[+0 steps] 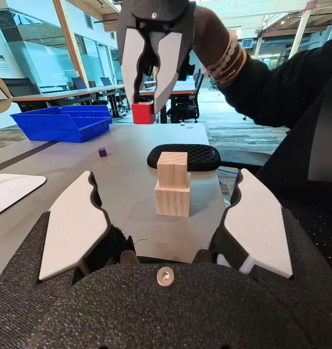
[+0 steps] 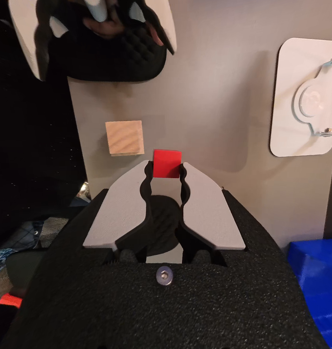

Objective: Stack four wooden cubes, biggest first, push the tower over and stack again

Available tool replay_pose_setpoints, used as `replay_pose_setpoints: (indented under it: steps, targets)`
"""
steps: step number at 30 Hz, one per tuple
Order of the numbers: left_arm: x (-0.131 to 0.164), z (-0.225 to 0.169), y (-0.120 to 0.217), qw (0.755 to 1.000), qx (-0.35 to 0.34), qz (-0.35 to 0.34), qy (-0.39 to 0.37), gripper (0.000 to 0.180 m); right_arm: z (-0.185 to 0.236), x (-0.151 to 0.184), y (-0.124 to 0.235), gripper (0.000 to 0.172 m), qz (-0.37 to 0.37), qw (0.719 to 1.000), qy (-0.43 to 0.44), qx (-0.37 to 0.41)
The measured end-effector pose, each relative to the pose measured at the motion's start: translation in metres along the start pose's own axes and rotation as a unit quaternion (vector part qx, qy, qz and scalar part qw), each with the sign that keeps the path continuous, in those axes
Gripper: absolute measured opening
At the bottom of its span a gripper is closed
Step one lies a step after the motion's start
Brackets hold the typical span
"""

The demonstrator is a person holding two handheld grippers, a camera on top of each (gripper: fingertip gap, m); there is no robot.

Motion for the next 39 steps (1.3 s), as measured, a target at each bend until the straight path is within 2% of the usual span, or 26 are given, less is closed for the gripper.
replay_pose_setpoints:
  steps: [22, 29, 39]
  targets:
    - [0.001, -0.001, 0.0, 1.0, 0.001, 0.004, -0.007, 0.134, 0.05, -0.026, -0.025, 0.027, 0.009, 0.999, 0.035, -0.027]
    - [0.001, -0.002, -0.001, 1.0, 0.001, 0.005, -0.01, 0.134, 0.054, -0.026, -0.035, 0.027, 0.024, 0.998, 0.046, -0.038]
    - [0.001, -0.002, 0.0, 1.0, 0.001, 0.005, -0.01, 0.133, 0.038, -0.022, -0.047, 0.027, 0.054, 0.997, 0.035, -0.042]
Point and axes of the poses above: each gripper's, where its closed fingertips meet, y back along the fingers, x out of its underside, z = x × y across the jaws, the point moved 8 cm from there along y, back along the fingers, and after that the axes turned 15 degrees about -x, right-handed, at the moved point
